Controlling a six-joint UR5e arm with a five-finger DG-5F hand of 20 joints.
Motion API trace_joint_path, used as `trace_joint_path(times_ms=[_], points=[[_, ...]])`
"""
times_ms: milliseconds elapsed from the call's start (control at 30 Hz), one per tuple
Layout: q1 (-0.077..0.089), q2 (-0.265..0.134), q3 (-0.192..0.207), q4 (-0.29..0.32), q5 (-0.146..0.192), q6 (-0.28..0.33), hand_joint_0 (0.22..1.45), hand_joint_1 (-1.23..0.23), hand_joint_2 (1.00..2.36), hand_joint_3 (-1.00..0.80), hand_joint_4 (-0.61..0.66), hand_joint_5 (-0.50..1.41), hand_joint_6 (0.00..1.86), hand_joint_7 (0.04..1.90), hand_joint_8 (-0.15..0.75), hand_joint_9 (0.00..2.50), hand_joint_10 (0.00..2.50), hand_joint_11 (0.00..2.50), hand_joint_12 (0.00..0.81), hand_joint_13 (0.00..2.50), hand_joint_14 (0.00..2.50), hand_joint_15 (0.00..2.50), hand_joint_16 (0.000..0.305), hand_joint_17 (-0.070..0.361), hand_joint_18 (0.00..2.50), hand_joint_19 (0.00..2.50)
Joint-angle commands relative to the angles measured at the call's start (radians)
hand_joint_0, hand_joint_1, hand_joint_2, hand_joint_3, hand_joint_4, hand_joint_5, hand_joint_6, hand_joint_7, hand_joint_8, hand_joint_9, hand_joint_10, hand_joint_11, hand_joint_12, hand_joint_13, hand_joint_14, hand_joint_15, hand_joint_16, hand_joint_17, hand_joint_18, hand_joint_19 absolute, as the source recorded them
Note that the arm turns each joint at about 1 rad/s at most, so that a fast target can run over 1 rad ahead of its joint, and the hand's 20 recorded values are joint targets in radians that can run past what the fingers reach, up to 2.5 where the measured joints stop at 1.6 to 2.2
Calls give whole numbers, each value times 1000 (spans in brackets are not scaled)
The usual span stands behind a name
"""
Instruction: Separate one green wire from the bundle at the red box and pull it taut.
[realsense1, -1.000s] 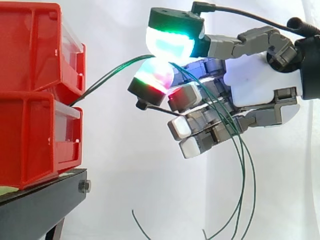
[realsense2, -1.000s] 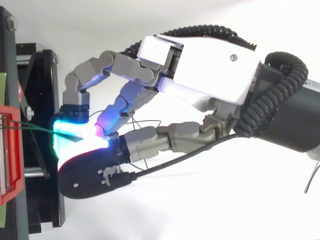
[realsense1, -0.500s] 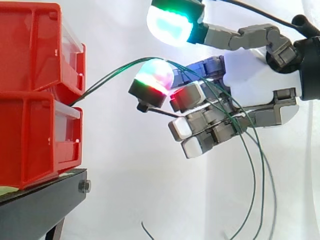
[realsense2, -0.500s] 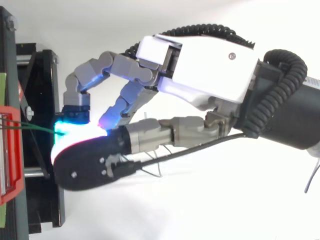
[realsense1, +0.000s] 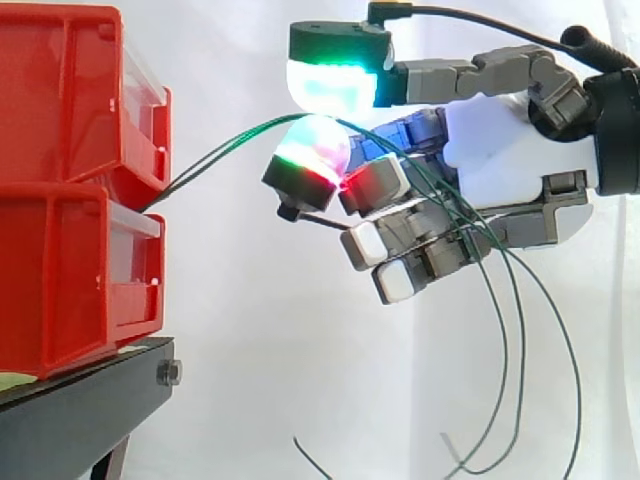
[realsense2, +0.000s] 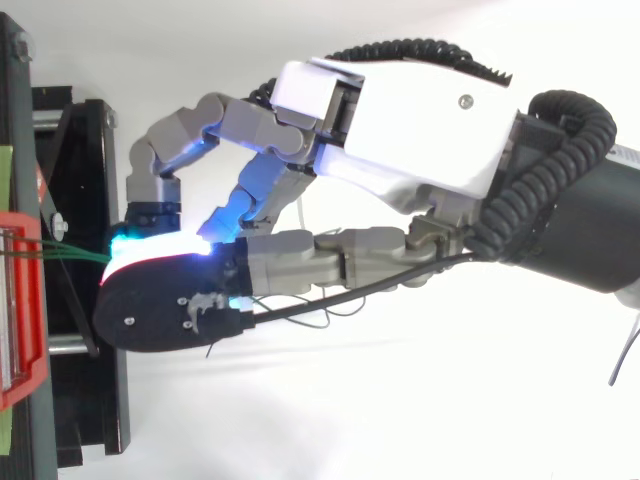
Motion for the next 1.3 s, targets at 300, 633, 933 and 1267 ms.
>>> trace_joint_path(times_ms=[300, 633, 933, 1267], points=[[-7, 0, 18, -14, -1, -1, 690, -815, 1007, -406, 60, -189, 918, 1002, 271, 1125, 17, 1266, 378, 995, 24, 682, 48, 108, 889, 586], [1, 2, 16, -21, -1, 0, 720, -831, 1000, -500, 34, -188, 919, 1000, 263, 1127, 18, 1266, 370, 992, 25, 674, 46, 104, 885, 575], [2, 0, 16, -25, 0, 2, 552, -662, 1000, -500, 114, -177, 914, 983, 274, 1172, 18, 1268, 386, 1037, 25, 686, 48, 108, 921, 612], [8, -2, -26, -2, 0, 13, 464, -529, 1000, -500, 157, -192, 897, 934, 318, 1229, 13, 1286, 411, 1419, 24, 1020, 58, 131, 1099, 652]])
